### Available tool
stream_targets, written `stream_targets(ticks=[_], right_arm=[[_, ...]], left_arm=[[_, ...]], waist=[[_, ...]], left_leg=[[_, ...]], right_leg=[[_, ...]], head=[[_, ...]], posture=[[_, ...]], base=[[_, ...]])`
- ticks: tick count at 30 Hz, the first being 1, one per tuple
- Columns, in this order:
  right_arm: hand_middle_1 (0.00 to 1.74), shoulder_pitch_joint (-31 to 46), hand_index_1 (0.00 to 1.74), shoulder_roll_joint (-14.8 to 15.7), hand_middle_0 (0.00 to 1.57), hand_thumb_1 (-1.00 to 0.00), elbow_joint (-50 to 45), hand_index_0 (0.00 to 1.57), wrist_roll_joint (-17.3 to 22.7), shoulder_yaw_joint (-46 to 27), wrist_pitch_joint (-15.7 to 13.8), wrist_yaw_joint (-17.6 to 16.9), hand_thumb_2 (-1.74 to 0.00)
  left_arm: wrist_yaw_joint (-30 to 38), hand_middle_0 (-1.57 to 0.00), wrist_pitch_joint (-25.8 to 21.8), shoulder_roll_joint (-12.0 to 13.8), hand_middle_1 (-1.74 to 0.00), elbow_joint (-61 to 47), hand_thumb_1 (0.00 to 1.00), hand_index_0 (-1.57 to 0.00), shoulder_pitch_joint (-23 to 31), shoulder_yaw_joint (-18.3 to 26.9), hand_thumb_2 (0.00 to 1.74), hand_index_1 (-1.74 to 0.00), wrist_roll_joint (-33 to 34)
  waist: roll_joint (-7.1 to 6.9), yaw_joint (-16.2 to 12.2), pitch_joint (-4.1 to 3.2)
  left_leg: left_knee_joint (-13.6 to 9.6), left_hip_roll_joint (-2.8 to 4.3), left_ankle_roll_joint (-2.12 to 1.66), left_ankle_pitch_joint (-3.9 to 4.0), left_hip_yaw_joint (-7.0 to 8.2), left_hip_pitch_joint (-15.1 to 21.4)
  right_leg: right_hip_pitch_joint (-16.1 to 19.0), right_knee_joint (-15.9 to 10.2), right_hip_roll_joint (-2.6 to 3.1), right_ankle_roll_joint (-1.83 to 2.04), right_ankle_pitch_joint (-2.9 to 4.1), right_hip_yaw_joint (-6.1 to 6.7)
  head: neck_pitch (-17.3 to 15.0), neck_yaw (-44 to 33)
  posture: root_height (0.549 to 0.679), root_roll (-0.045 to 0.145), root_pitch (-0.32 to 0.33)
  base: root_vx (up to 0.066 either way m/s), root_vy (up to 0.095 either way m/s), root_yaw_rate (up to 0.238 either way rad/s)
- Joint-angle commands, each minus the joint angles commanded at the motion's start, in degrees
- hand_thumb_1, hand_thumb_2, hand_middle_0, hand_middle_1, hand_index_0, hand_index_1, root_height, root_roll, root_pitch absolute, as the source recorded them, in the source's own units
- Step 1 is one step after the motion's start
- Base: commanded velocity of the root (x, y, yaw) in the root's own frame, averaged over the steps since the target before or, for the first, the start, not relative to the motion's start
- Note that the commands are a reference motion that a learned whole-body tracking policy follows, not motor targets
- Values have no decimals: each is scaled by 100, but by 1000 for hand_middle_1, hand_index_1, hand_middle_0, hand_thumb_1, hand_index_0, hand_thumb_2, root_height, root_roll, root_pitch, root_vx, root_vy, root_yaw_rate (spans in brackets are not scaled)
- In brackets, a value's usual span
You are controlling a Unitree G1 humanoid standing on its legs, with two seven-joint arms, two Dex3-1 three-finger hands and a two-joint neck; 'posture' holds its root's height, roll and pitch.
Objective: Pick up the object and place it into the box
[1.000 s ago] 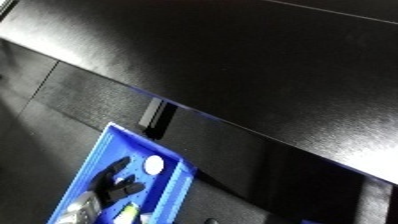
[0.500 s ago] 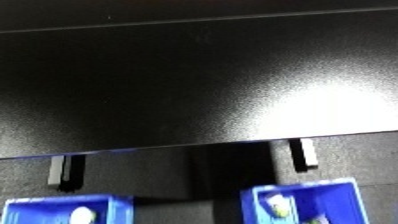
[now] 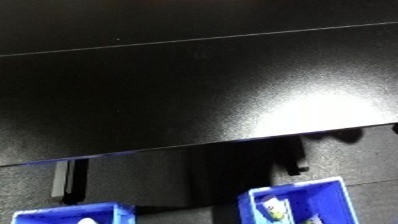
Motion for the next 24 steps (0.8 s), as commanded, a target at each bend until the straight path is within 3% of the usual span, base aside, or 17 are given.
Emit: stream_targets(ticks=[6, 10, 14, 19, 24], right_arm=[[0, 83, 0, 90, 0, 0, 127, 0, -135, -41, 9, 72, 0], [0, 118, 0, 122, 0, 0, 201, 0, -211, -60, 48, 89, 0], [0, 150, 0, 146, 0, 0, 287, 0, -220, -96, 126, 108, 0], [0, 183, 0, 161, 0, 0, 406, 0, -303, -134, 149, 168, 0], [0, 199, 0, 175, 0, 0, 482, 0, -360, -151, 129, 206, 0]], left_arm=[[46, 0, -2, -91, 0, 66, 0, 0, 44, 36, 0, 0, -143], [123, 0, 56, -109, 0, 123, 0, 0, 28, 56, 0, 0, -159], [134, 0, 59, -111, 0, 222, 0, 0, 41, 109, 0, 0, -49], [190, 0, 46, -135, 0, 318, 0, 0, 120, 207, 0, 0, -114], [219, 0, 22, -156, 0, 361, 0, 0, 178, 254, 0, 0, -170]], waist=[[-42, 94, -297], [-63, 161, -433], [-94, 202, -547], [-120, 229, -645], [-133, 246, -695]], left_leg=[[-542, 89, -110, 238, -23, 168], [-821, 163, -198, 404, -41, 202], [-842, 226, -250, 431, -27, 203], [-842, 289, -271, 416, -1, 232], [-842, 338, -290, 411, 14, 262]], right_leg=[[236, -507, -43, 78, 234, -132], [366, -689, -78, 111, 302, -273], [450, -756, -102, 111, 304, -367], [523, -792, -96, 80, 263, -400], [580, -815, -94, 66, 243, -426]], head=[[-301, -470], [-273, -578], [-230, -650], [-161, -694], [-106, -723]], posture=[[674, 15, -30], [673, 15, -28], [673, 17, -29], [673, 19, -32], [672, 19, -36]], base=[[46, -14, 46], [26, -29, 142], [37, -11, 132], [28, 2, 25], [17, 1, 18]])
